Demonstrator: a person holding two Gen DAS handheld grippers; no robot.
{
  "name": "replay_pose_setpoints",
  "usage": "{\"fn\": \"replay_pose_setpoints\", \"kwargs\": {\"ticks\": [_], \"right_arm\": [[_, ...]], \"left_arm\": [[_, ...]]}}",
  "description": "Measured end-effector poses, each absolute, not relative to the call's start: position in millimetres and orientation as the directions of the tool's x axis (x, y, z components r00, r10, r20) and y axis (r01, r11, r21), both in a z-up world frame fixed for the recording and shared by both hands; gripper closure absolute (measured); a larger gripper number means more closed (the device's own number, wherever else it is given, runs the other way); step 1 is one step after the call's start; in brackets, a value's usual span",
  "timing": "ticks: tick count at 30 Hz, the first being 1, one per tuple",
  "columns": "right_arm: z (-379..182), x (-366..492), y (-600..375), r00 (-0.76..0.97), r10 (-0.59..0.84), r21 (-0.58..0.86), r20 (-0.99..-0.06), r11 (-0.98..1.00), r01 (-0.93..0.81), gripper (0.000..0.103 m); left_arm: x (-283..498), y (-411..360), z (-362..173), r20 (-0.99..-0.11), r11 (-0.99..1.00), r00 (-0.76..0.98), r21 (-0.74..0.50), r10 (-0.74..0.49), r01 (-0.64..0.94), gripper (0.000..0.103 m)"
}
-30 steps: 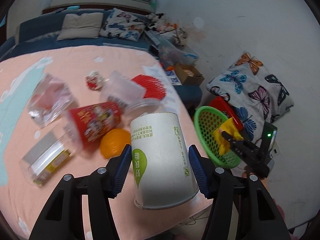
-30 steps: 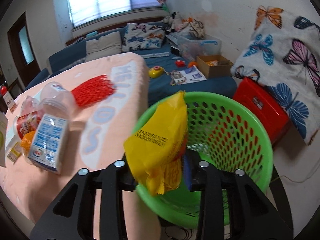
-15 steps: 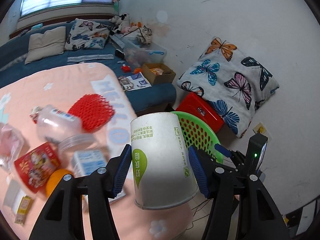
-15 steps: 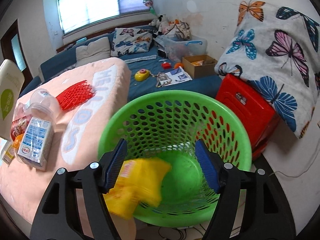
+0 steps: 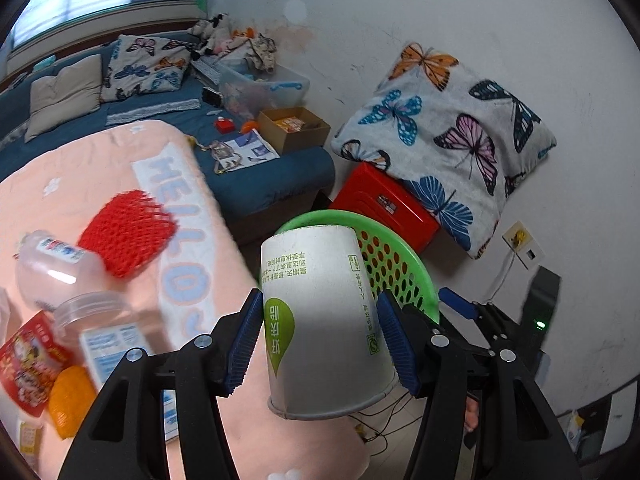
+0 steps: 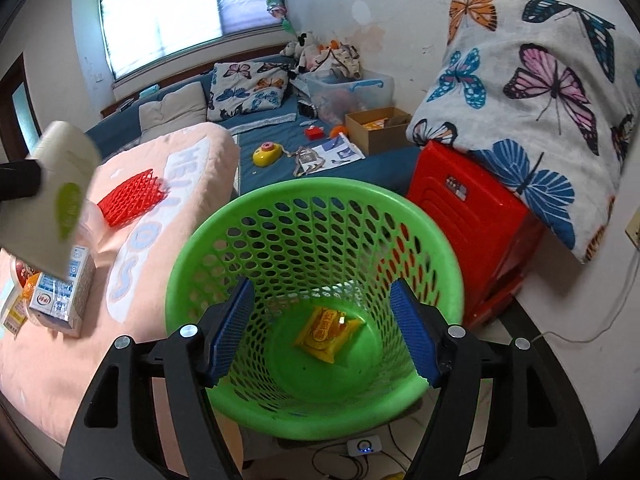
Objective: Collect trash
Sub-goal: 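Drop the white paper cup into the green basket with the left gripper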
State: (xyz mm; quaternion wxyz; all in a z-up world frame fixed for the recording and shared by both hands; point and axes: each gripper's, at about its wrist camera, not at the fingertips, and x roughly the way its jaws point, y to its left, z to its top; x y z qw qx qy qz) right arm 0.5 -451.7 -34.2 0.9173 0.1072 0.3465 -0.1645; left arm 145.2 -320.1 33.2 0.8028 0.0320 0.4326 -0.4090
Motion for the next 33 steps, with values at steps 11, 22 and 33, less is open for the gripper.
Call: {"fn": "replay_pose_setpoints", "kwargs": {"ticks": [11,22,33], "right_arm": [[-27,-42,-462,0.712,-0.263,0.101,-0.651,0.900,0.424,0.029],[-33,-57,-464,0.709,-0.257,0.119,-0.657,0.893,0.433,0.029],[-18,-45,-416,0.752,-0.171,0.121,-0.637,0.941,0.317,0.027]], "left_arm": [[147,-401,-9,-0.777,0.612,0.198,-0.282,-0.597,0.738,0.044],[142,-407,-14,-0.761,0.596,0.190,-0.300,-0.620,0.745,0.031],[126,-308,16,-0.708,0.679,0.361,-0.225,-0.606,0.698,0.032]]}}
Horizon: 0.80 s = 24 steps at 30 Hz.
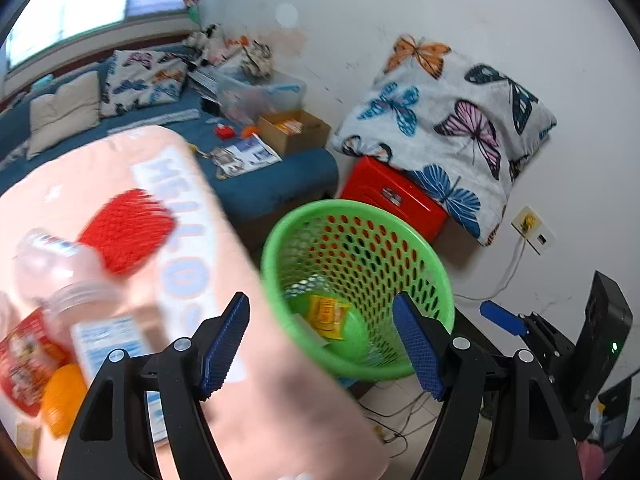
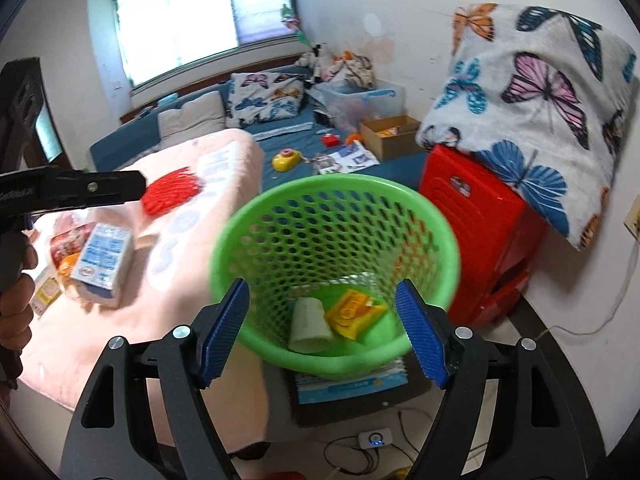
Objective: Collect trash
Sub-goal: 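Drop the white paper cup into the green basket with the left gripper, then grasp the white milk carton on the table with the right gripper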
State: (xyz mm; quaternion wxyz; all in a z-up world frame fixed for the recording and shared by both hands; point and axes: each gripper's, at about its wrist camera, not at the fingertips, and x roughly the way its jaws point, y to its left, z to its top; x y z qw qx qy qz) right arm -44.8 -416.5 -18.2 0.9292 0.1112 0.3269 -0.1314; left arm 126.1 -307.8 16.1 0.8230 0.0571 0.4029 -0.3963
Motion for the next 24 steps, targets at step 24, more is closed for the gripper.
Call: {"fn": "replay_pose_setpoints", "kwargs": {"ticks": [24], "right_arm": [[-9,58,-275,0.743,0.183,0.238,-0.644,0.971,-0.033,0.027]], "left_arm": [[124,-84,8,-0.689,0.890,0.588,-0.193,-0.423,0.414,0.032]]}}
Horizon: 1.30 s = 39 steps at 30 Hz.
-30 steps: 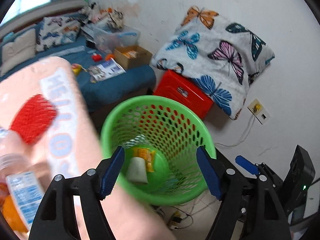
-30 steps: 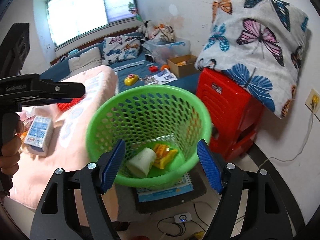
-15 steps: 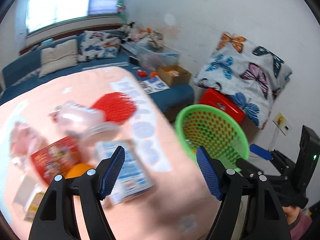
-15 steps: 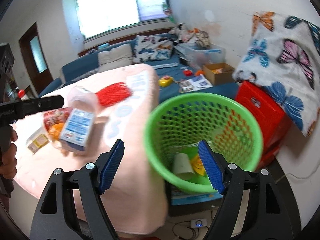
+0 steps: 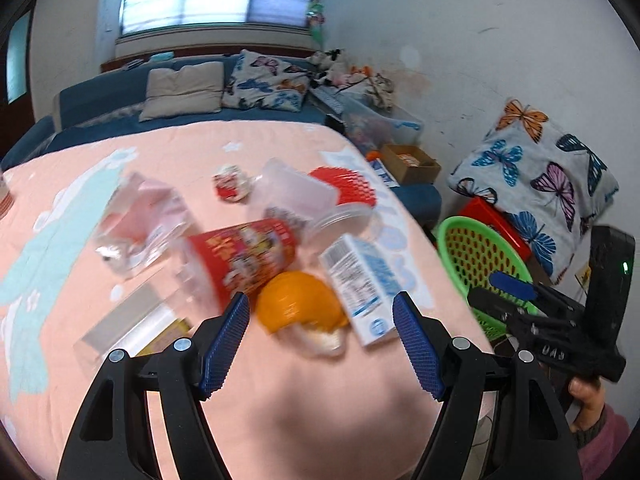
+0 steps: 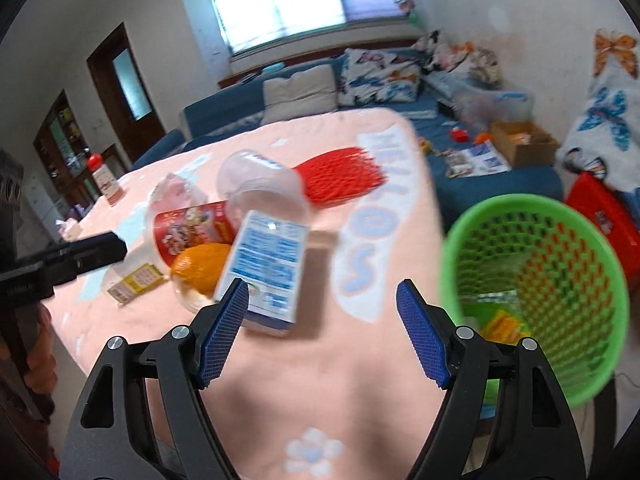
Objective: Collect trash
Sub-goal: 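Grasp the white milk carton on the table with the right gripper, then grasp the orange peel with the left gripper while the right gripper holds the milk carton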
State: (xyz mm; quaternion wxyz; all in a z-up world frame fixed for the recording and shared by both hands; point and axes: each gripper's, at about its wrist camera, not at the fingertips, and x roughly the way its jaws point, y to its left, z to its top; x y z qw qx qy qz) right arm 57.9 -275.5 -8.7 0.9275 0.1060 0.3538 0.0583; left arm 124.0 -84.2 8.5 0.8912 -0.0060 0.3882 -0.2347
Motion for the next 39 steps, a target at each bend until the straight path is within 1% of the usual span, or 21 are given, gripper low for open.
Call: {"fn": "replay_pose_setpoints", "kwargs": {"ticks": [5,13,17,21,29,30,32,33,35,39], "right_arm": [[-16,83,-259,0.705,0.234,0.272,-0.669,0.960,-0.060,0.027],[-25,114,-243,0.662,0.265,0.286,-0.701,0.955,-0.080,0.027],[-36,133,-242,0.632,0.267,0.298,-0.728,0.953,-0.059,0.027],[-46,145,-246,0.607,0.298,0.349,-0.737,0.936,-0.036,0.025],[-58,160,-244,0.564,0.330,0.387,-0.757,0.922,-0.021,0.025],[-61,162,-245,0.554,0.343,0.402,-0.758,0.916,-0.017,0.026],[-64,163,-246,0.544,0.365,0.424,-0.756,0.905,-0.018,0.032],[-64,163,-246,0.542,0.372,0.429,-0.754,0.903,-0.022,0.037],[-62,160,-245,0.543,0.374,0.430,-0.751,0.903,-0.028,0.038],[-55,152,-241,0.565,0.334,0.373,-0.754,0.926,-0.050,0.039]], "left_arm": [[126,-65,1,-0.695,0.903,0.593,-0.206,-0.407,0.378,0.032],[125,-50,-4,-0.690,0.908,0.604,-0.210,-0.400,0.362,0.032],[124,-45,-10,-0.693,0.906,0.597,-0.211,-0.403,0.367,0.032],[126,-44,-14,-0.698,0.904,0.590,-0.209,-0.406,0.374,0.032],[132,-48,-20,-0.705,0.897,0.575,-0.212,-0.415,0.388,0.032],[132,-49,-21,-0.708,0.895,0.571,-0.209,-0.416,0.394,0.032],[134,-54,-22,-0.715,0.891,0.562,-0.199,-0.417,0.408,0.032],[134,-56,-23,-0.717,0.889,0.559,-0.195,-0.418,0.415,0.032],[137,-62,-24,-0.721,0.881,0.548,-0.189,-0.424,0.433,0.032],[143,-74,-28,-0.729,0.865,0.525,-0.185,-0.439,0.466,0.032]]}}
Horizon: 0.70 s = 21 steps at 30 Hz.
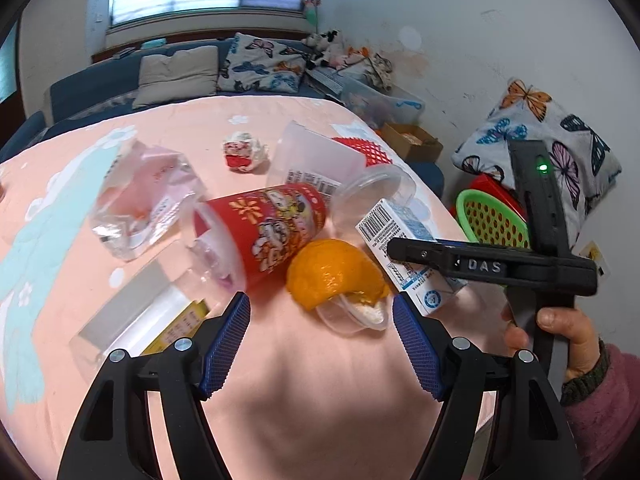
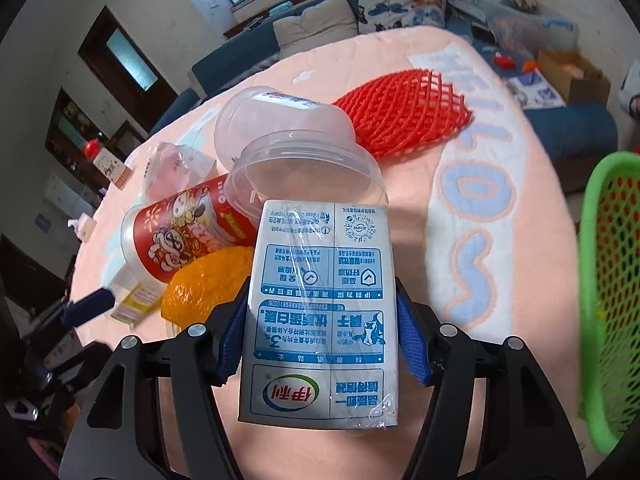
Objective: Collect trash
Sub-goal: 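Grasp the orange peel with the left gripper while the right gripper holds the milk carton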
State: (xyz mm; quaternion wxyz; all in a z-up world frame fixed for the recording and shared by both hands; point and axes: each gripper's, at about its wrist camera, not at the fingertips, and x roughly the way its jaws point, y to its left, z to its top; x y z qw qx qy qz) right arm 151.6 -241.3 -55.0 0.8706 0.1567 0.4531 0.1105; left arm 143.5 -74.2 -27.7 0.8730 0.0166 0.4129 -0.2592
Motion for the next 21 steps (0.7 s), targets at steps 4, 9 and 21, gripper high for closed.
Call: {"fn": "replay_pose_setpoints", "kwargs": {"ticks": [4,9,21], "right_arm": [[-46,139,-246,0.591,0.316,0.352,-0.742,0.934,-0.058,0.039],[-37,124,-253,0.617,0.294,0.328,-0.730,0.943,-0.060,0.039],[-27,96,-270,0.651,0.264,0.319,-0.711,0.947,-0.036,0.039]], "left_arm": [[151,-87,-33,-0.744,0.854,0.509,-0.158,-0.433,0.496,0.032],[160,-101,-39,-0.756,0.841,0.498,-0.127,-0.425,0.525,0.032],[178,-131,-55,-0.795,0.791,0.468,-0.022,-0.385,0.612,0.032]]}}
